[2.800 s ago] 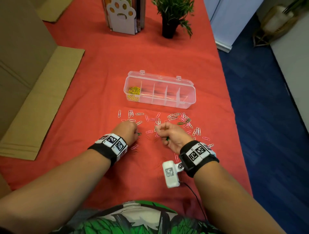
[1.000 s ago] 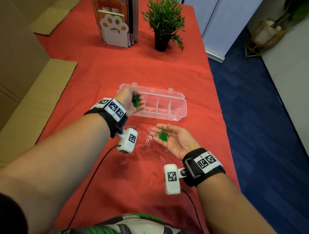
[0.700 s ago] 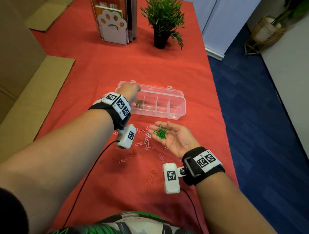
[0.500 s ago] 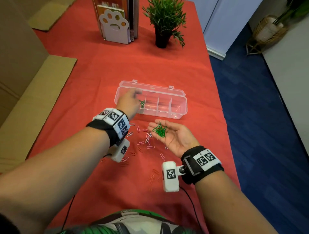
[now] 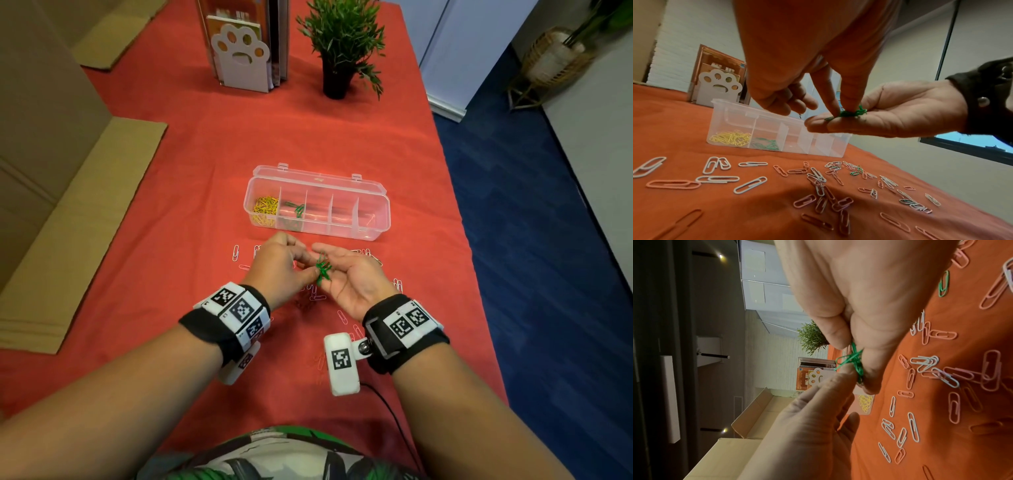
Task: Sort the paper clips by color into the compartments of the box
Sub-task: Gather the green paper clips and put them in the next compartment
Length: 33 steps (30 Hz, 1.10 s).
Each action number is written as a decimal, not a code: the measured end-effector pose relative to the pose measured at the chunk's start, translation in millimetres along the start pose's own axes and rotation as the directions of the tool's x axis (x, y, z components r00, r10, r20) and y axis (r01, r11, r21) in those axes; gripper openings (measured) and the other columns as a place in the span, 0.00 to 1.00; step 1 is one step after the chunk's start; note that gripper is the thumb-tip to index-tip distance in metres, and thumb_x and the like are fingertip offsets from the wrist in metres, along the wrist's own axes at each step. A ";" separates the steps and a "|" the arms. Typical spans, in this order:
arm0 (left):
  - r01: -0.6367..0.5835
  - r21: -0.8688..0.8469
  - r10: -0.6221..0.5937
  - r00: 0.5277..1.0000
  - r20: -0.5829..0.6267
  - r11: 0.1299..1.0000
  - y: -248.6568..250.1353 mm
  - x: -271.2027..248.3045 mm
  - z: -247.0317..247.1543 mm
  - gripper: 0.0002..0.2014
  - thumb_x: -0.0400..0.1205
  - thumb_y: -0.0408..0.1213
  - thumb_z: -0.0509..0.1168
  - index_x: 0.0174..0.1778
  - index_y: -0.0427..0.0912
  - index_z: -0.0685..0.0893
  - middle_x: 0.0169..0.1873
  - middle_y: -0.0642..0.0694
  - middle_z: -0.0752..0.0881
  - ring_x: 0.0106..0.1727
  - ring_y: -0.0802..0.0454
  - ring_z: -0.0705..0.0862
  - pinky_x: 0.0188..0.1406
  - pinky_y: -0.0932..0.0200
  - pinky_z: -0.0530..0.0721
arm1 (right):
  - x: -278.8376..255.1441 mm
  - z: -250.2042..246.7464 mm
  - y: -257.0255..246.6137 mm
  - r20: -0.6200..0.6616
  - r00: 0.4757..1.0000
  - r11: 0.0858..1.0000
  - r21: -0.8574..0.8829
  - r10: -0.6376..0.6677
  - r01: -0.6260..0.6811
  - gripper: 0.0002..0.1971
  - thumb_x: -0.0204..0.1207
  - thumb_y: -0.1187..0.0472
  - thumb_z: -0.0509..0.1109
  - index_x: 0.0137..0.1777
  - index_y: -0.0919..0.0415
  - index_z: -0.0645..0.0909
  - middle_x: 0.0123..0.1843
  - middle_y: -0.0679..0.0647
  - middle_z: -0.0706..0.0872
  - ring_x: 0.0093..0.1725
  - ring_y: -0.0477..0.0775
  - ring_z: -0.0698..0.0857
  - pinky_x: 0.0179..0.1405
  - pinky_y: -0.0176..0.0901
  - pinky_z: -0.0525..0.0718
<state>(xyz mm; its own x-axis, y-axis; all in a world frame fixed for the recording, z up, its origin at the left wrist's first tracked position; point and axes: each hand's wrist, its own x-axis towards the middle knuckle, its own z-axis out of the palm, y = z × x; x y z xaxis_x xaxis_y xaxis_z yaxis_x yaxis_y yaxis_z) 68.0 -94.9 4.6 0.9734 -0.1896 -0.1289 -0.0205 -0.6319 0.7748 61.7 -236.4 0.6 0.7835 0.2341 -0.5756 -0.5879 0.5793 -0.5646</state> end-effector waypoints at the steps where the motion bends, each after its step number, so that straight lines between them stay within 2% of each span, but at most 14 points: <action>1: 0.006 0.000 -0.006 1.000 -0.010 1.000 0.1 0.0 0.0 0.06 0.70 0.36 0.74 0.41 0.41 0.90 0.48 0.49 0.77 0.50 0.58 0.75 0.47 0.73 0.65 | -0.2 0.2 0.9 -0.001 1.000 1.000 0.003 0.002 -0.002 0.15 0.82 0.72 0.50 0.61 0.73 0.76 0.55 0.70 0.85 0.54 0.65 0.83 0.55 0.49 0.80; 5: 0.043 -0.035 -0.046 0.997 -0.069 0.998 -0.1 3.1 -1.2 0.05 0.71 0.36 0.73 0.40 0.39 0.90 0.47 0.49 0.78 0.50 0.58 0.76 0.44 0.73 0.64 | -0.2 -1.3 5.5 -0.017 1.000 1.000 0.010 0.011 -0.010 0.16 0.82 0.66 0.54 0.65 0.71 0.74 0.50 0.63 0.85 0.43 0.55 0.84 0.43 0.44 0.85; 9: 0.057 -0.029 -0.059 0.993 -0.100 0.998 1.2 5.3 -5.6 0.04 0.70 0.37 0.73 0.35 0.40 0.90 0.44 0.49 0.79 0.48 0.57 0.77 0.48 0.68 0.69 | 0.2 -5.3 9.3 -0.055 0.998 0.999 -0.034 0.041 -0.042 0.09 0.81 0.63 0.58 0.51 0.63 0.80 0.43 0.57 0.83 0.42 0.52 0.83 0.47 0.45 0.83; 11: 0.099 0.007 -0.096 0.984 -0.149 0.995 -3.7 7.7 -9.7 0.04 0.69 0.36 0.72 0.30 0.41 0.87 0.41 0.46 0.81 0.46 0.53 0.78 0.50 0.62 0.76 | 1.7 -6.7 12.2 -0.138 0.989 0.989 -0.131 0.047 -0.065 0.10 0.81 0.68 0.56 0.46 0.62 0.79 0.40 0.56 0.81 0.38 0.51 0.80 0.41 0.41 0.82; 14: 0.200 0.133 -0.182 0.973 -0.142 0.971 -17.4 8.2 -16.8 0.07 0.66 0.36 0.71 0.23 0.41 0.82 0.33 0.44 0.82 0.42 0.49 0.79 0.40 0.62 0.72 | 6.2 -4.7 10.2 -0.218 0.976 0.943 -0.328 -0.012 -0.062 0.13 0.81 0.76 0.51 0.46 0.64 0.76 0.39 0.58 0.79 0.35 0.51 0.80 0.34 0.38 0.83; 16: 0.256 0.195 -0.238 0.965 -0.114 0.947 -28.1 5.2 -19.8 0.06 0.66 0.36 0.71 0.25 0.39 0.83 0.29 0.44 0.82 0.41 0.44 0.81 0.37 0.59 0.73 | 11.4 3.3 0.6 -0.220 0.971 0.907 -0.422 -0.092 -0.009 0.12 0.82 0.76 0.51 0.52 0.69 0.76 0.41 0.60 0.81 0.36 0.53 0.83 0.33 0.38 0.87; 17: 0.278 0.212 -0.261 0.959 -0.108 0.937 -33.1 2.5 -20.9 0.05 0.66 0.37 0.72 0.30 0.39 0.85 0.33 0.42 0.83 0.43 0.43 0.82 0.40 0.57 0.75 | 14.7 9.1 -6.1 -0.215 0.968 0.895 -0.445 -0.129 0.020 0.11 0.82 0.75 0.52 0.53 0.70 0.76 0.42 0.60 0.82 0.37 0.54 0.84 0.33 0.38 0.88; 21: 0.319 0.164 -0.310 0.947 -0.079 0.934 -50.4 -7.0 -24.1 0.17 0.66 0.40 0.74 0.50 0.45 0.84 0.51 0.40 0.82 0.52 0.44 0.81 0.55 0.57 0.76 | 36.1 37.7 -33.2 -0.186 0.958 0.891 -0.439 -0.218 0.117 0.09 0.82 0.72 0.54 0.51 0.68 0.77 0.46 0.60 0.82 0.43 0.54 0.85 0.41 0.39 0.89; 23: 0.317 0.130 -0.308 0.947 -0.087 0.939 -56.0 -11.2 -26.4 0.16 0.69 0.39 0.72 0.53 0.46 0.84 0.53 0.41 0.82 0.53 0.45 0.82 0.56 0.58 0.76 | 51.9 50.3 -39.1 -0.185 0.953 0.884 -0.448 -0.240 0.136 0.10 0.82 0.72 0.53 0.50 0.66 0.76 0.47 0.59 0.80 0.46 0.54 0.83 0.48 0.43 0.88; 25: 0.308 0.114 -0.299 0.950 -0.090 0.945 -60.3 -15.4 -28.7 0.15 0.71 0.38 0.70 0.54 0.46 0.84 0.53 0.42 0.80 0.53 0.45 0.82 0.57 0.59 0.76 | 65.3 62.2 -41.6 -0.201 0.947 0.871 -0.473 -0.250 0.130 0.11 0.82 0.74 0.52 0.49 0.66 0.75 0.46 0.57 0.78 0.43 0.52 0.81 0.46 0.42 0.85; 27: 0.296 0.112 -0.288 0.954 -0.083 0.949 -63.5 -19.0 -29.7 0.15 0.72 0.37 0.70 0.55 0.46 0.83 0.53 0.42 0.79 0.51 0.45 0.82 0.56 0.59 0.77 | 73.5 71.6 -45.1 -0.188 0.951 0.845 -0.523 -0.244 0.113 0.14 0.80 0.76 0.53 0.60 0.68 0.75 0.51 0.60 0.78 0.45 0.53 0.79 0.43 0.43 0.84; 28: 0.290 0.108 -0.282 0.956 -0.081 0.951 -64.7 -20.7 -30.0 0.15 0.72 0.37 0.70 0.55 0.46 0.83 0.53 0.42 0.79 0.51 0.45 0.82 0.56 0.58 0.77 | 76.7 74.3 -47.8 -0.173 0.956 0.821 -0.561 -0.236 0.101 0.18 0.80 0.76 0.54 0.68 0.70 0.72 0.57 0.65 0.79 0.46 0.53 0.79 0.45 0.45 0.85; 30: 0.279 0.098 -0.271 0.959 -0.086 0.955 -67.8 -23.2 -29.9 0.14 0.72 0.37 0.70 0.55 0.46 0.84 0.52 0.43 0.79 0.49 0.46 0.82 0.56 0.58 0.78 | 78.8 76.0 -54.9 -0.158 0.959 0.780 -0.619 -0.236 0.090 0.22 0.78 0.76 0.55 0.73 0.72 0.68 0.71 0.70 0.75 0.44 0.53 0.79 0.55 0.50 0.83; 33: 0.261 0.117 -0.253 0.964 -0.078 0.958 -70.8 -24.8 -27.4 0.13 0.73 0.36 0.69 0.54 0.47 0.84 0.50 0.44 0.78 0.46 0.48 0.80 0.57 0.59 0.77 | 69.9 73.2 -62.9 -0.175 0.950 0.784 -0.612 -0.259 0.101 0.23 0.79 0.77 0.52 0.74 0.72 0.67 0.76 0.74 0.69 0.42 0.53 0.77 0.69 0.57 0.77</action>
<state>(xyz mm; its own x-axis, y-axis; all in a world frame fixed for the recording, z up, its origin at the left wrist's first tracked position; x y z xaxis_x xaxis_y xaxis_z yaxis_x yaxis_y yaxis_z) 51.5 -24.8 -30.1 0.9615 0.0359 -0.2725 0.2081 -0.7427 0.6365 168.1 -199.3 39.2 0.8613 -0.0639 -0.5041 -0.5051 0.0001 -0.8630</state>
